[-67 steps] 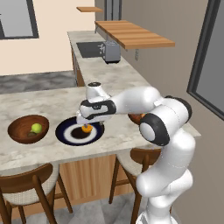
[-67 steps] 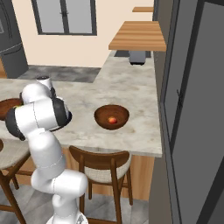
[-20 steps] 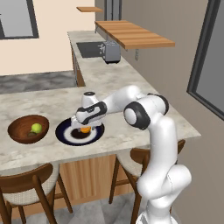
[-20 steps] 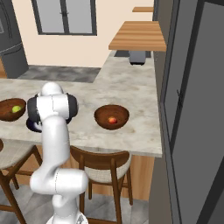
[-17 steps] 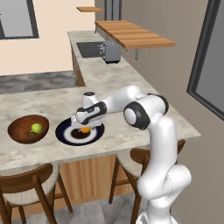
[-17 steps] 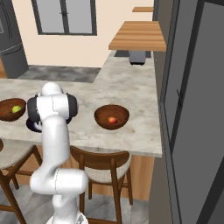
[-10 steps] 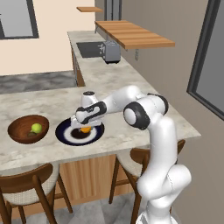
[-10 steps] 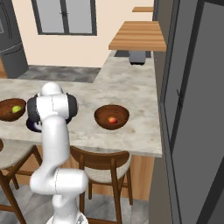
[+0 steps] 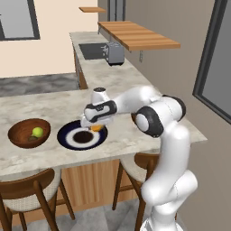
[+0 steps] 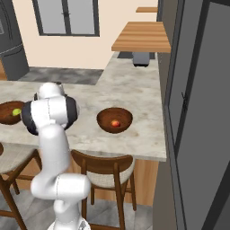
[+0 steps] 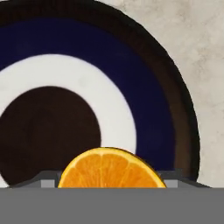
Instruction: Take the fruits from the plate on the dining counter and place two fruits in each bowl.
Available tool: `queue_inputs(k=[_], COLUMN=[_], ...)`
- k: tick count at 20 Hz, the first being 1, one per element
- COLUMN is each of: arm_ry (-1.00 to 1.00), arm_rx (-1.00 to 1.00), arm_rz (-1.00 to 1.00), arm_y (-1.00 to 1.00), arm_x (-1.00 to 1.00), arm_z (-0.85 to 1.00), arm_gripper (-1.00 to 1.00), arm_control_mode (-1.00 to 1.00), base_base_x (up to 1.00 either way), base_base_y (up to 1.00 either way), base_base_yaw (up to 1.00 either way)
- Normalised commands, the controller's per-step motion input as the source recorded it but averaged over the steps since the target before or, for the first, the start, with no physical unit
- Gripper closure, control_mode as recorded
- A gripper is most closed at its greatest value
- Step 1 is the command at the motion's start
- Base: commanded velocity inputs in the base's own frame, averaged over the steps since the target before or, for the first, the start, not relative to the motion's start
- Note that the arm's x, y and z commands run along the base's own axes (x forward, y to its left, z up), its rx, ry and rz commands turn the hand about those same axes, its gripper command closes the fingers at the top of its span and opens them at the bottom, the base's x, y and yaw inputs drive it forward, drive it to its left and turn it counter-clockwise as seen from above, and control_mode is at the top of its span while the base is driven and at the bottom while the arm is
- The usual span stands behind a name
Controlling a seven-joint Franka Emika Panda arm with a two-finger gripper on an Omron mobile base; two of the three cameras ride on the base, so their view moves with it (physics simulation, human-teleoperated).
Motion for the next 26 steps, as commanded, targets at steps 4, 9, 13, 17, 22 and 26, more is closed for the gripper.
queue_inputs(k=[4, 9, 13, 17, 22, 26], arm_ry=[0.0, -0.02, 0.0, 0.0, 0.0, -0.02], arm_rx=[0.0, 0.0, 0.0, 0.0, 0.0, -0.03], arm_rz=[0.0, 0.0, -0.01, -0.02, 0.0, 0.0], arm_y=[-0.6, -0.77, -0.86, -1.0, -0.99, -0.74], arm_x=[-0.66, -0.77, -0.33, 0.02, 0.02, 0.0], arm_z=[0.67, 0.78, 0.66, 0.31, 0.08, 0.0], arm_gripper=[1.0, 1.0, 1.0, 1.0, 1.0, 1.0], arm_control_mode=[-1.0, -1.0, -1.0, -1.0, -1.0, -1.0], base_base_x=[0.0, 0.0, 0.0, 0.0, 0.0, 0.0], base_base_y=[0.0, 0.0, 0.0, 0.0, 0.0, 0.0], base_base_yaw=[0.0, 0.0, 0.0, 0.0, 0.0, 0.0])
